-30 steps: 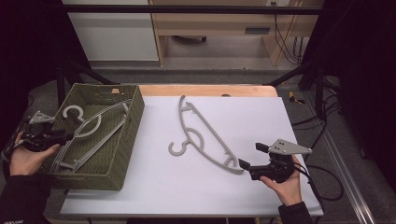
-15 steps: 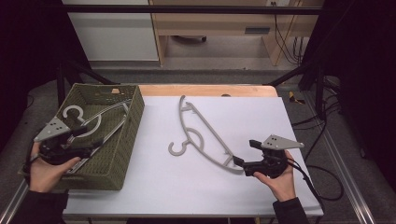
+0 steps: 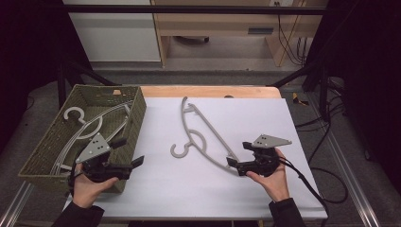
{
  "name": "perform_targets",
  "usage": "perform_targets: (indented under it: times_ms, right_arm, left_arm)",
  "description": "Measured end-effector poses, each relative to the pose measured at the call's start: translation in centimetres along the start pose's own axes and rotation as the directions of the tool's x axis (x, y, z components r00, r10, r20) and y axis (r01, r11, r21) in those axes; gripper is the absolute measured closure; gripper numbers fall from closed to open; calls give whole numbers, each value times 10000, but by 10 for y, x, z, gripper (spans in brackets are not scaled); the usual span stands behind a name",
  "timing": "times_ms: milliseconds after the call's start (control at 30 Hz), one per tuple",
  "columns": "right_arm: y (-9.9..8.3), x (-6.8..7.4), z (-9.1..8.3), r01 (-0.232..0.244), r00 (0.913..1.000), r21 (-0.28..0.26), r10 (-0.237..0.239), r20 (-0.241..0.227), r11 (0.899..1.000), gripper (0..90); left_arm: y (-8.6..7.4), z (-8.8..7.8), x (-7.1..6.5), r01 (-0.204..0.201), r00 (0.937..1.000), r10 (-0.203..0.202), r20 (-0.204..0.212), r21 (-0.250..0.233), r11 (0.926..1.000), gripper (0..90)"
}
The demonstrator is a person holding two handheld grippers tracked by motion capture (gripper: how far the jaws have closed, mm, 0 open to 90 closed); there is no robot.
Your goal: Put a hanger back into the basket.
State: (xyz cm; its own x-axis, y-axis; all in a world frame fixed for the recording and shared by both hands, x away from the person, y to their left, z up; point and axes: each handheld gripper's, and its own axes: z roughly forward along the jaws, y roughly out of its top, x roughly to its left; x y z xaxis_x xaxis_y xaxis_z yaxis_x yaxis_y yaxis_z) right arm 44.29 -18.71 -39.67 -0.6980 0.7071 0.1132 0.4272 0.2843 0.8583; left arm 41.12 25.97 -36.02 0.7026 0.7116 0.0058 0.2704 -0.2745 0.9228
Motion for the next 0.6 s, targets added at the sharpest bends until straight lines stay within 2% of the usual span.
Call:
perform_targets:
  times_ms: [233,333,367,400,467,600]
  right_arm:
    - [-3,2,15,-57,9999,344,61,-120,9994,161]
    - [-8,4,29,70,9998,780,-55,-192,9969,182]
    - [-8,4,29,70,9998,780,-55,-192,9969,182]
    - [-11,4,36,81,9997,1004,-55,-257,9949,197]
    - [-12,5,39,100,9996,1140,-69,-276,9934,209]
    - [-20,5,54,187,9995,1803,-135,-296,9834,278]
  left_arm:
    - [-5,7,-3,25,9999,-25,161,21,10000,132]
    - [-7,7,-1,145,9998,-144,169,-18,9999,133]
    - [-7,7,-1,145,9998,-144,169,-18,9999,133]
    - [-7,7,-1,160,9998,-160,153,-17,9999,132]
    - [-7,7,-1,150,9998,-150,148,17,9999,132]
    - [-8,6,0,111,9999,-112,126,16,9999,130]
